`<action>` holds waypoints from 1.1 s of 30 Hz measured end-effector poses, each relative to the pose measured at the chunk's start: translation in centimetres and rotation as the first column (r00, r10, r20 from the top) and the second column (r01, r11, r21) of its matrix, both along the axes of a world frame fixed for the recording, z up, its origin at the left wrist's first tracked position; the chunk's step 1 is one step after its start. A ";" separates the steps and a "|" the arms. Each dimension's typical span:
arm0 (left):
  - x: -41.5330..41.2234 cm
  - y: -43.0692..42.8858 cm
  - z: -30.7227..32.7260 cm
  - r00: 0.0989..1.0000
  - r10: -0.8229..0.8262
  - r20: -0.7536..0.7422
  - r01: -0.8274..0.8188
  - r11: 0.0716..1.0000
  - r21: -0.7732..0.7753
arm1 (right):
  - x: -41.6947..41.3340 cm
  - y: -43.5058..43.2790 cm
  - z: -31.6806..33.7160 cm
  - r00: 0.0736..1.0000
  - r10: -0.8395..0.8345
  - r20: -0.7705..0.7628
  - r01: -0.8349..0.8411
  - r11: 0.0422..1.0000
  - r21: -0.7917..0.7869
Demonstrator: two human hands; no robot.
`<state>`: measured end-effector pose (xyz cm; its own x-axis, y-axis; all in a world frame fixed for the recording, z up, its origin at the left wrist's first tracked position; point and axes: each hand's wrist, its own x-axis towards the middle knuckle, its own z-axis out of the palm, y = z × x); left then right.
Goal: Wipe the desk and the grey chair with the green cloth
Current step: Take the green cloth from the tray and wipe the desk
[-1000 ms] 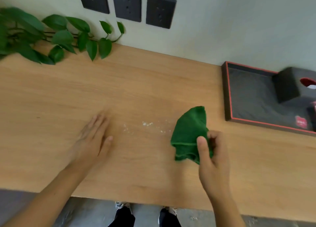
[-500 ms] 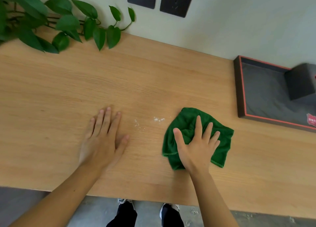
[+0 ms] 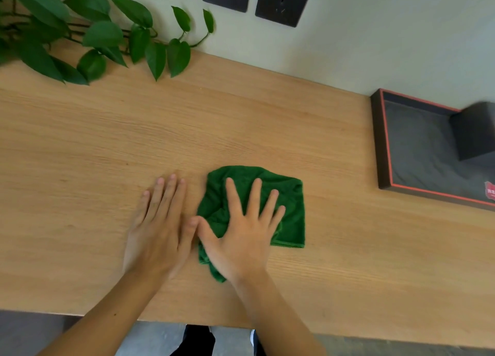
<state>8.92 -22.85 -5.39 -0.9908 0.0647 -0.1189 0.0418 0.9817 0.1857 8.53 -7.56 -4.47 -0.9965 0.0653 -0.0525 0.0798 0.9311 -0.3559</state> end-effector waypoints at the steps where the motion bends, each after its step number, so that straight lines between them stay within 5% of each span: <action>1: 0.0 0.0 0.0 1.000 0.011 -0.010 -0.011 1.000 0.022 | 0.2 -1.0 -0.2 1.000 0.021 -0.007 -0.021 1.000 0.008; 10: 0.1 -0.1 0.0 1.000 0.022 -0.003 -0.022 0.999 0.038 | -1.6 0.8 -0.7 0.992 0.123 -0.042 -0.118 0.988 0.099; 21: 0.1 -0.1 -0.4 0.999 0.022 -0.024 -0.022 1.000 0.009 | -7.6 15.8 1.1 0.958 -0.253 0.133 0.237 0.963 0.125; 27: 0.1 0.2 -0.4 0.998 0.044 -0.035 -0.043 0.999 0.019 | -7.7 15.0 0.8 0.929 -0.357 0.100 0.353 0.934 0.052; 33: 0.1 0.2 -0.3 0.996 0.070 -0.054 -0.064 0.993 0.096 | -6.9 7.2 0.9 0.993 -0.101 0.057 0.104 0.994 -0.045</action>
<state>9.06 -22.63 -5.64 -0.9983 0.0062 -0.0585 -0.0103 0.9610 0.2765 1.59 -0.39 -3.59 -0.9802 0.1628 -0.1125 0.1943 0.8993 -0.3918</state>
